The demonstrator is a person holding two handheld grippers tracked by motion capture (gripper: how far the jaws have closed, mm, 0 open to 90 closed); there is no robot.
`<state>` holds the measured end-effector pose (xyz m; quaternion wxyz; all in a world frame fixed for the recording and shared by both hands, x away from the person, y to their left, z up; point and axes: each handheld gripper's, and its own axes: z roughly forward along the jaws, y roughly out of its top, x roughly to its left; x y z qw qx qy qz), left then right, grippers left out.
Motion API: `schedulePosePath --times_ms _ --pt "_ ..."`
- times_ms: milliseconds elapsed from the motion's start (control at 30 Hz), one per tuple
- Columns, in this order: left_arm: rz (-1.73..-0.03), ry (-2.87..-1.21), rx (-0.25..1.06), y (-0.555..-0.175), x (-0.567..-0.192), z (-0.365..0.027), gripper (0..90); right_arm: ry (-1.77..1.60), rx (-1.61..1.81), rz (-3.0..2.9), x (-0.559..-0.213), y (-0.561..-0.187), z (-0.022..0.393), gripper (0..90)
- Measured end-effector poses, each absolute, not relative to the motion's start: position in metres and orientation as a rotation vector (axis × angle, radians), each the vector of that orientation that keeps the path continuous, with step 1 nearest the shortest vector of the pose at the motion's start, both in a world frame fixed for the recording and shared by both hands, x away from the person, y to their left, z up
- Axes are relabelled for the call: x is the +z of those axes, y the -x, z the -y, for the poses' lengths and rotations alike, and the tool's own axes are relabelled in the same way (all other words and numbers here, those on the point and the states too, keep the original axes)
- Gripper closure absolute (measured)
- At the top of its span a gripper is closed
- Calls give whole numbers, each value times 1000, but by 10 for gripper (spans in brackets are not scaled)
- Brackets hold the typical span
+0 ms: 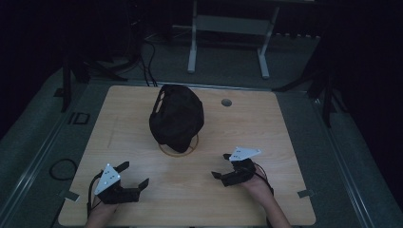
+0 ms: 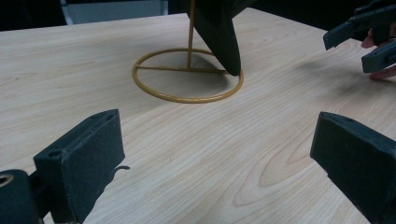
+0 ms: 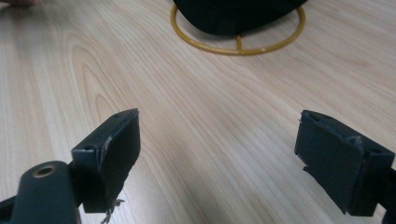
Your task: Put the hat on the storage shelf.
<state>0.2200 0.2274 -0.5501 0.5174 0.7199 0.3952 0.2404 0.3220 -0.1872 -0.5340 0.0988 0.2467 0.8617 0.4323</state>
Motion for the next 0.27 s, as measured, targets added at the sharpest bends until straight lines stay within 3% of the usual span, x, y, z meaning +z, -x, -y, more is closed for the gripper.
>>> schedulePosePath --times_ms 267 --pt "-954 -1719 590 -220 -551 -229 33 -766 1324 -2529 -539 -324 196 153"
